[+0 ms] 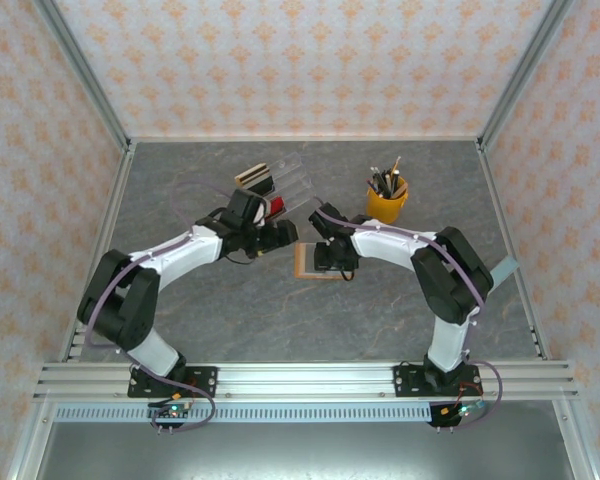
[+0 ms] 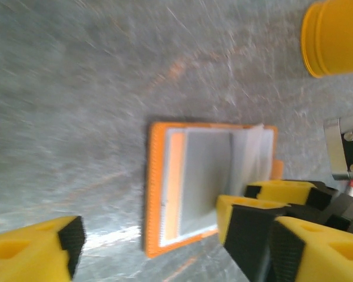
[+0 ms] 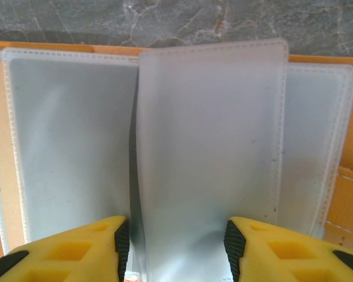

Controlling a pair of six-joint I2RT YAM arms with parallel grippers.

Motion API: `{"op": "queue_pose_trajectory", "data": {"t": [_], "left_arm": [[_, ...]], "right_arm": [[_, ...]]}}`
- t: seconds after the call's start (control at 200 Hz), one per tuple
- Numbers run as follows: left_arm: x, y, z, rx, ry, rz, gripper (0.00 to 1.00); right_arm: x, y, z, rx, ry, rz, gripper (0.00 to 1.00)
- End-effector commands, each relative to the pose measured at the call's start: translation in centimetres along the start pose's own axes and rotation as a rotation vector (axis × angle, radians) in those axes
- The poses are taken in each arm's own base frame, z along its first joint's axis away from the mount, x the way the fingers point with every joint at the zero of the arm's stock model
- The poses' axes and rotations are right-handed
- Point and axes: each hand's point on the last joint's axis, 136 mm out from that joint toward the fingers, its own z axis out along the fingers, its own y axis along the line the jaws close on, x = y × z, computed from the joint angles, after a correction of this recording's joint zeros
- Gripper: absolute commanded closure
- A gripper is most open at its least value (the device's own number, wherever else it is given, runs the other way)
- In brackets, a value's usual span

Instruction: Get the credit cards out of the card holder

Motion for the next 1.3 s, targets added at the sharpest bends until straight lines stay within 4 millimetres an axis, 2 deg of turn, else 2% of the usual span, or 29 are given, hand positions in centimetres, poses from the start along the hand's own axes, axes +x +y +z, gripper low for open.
{"op": "queue_pose_trajectory", "data": {"t": [0.0, 0.115, 0.195, 0.345, 0.691, 1.136, 1.176, 1.296], "left_arm": [[0.9, -2.6, 1.7, 0.110, 0.044, -0.042, 0.31], [1.4, -3.1, 3.2, 0.117, 0.073, -0.060, 0.48], [1.6, -3.0, 4.0, 0.105, 0.089, -0.065, 0.53], [2.1, -2.6, 5.2, 0.075, 0.113, -0.074, 0.54], [2.6, -1.8, 6.5, 0.059, 0.142, -0.106, 0.58], [3.6, -3.3, 7.2, 0.121, 0.238, -0.093, 0.59], [4.0, -2.7, 7.9, 0.113, 0.262, -0.097, 0.59], [3.9, -2.5, 7.6, 0.085, 0.257, -0.072, 0.59]], "right_arm": [[2.4, -2.3, 2.6, 0.035, 0.091, 0.041, 0.53], [2.5, -2.5, 2.6, 0.027, 0.093, 0.048, 0.56], [2.5, -2.6, 2.6, 0.028, 0.093, 0.050, 0.57], [2.6, -2.7, 2.7, 0.019, 0.096, 0.060, 0.58], [2.6, -2.6, 2.6, 0.004, 0.096, 0.069, 0.59], [2.6, -2.1, 2.5, -0.041, 0.095, 0.075, 0.62], [2.5, -1.9, 2.3, -0.054, 0.092, 0.077, 0.62], [2.3, -1.7, 1.8, -0.085, 0.078, 0.082, 0.63]]}}
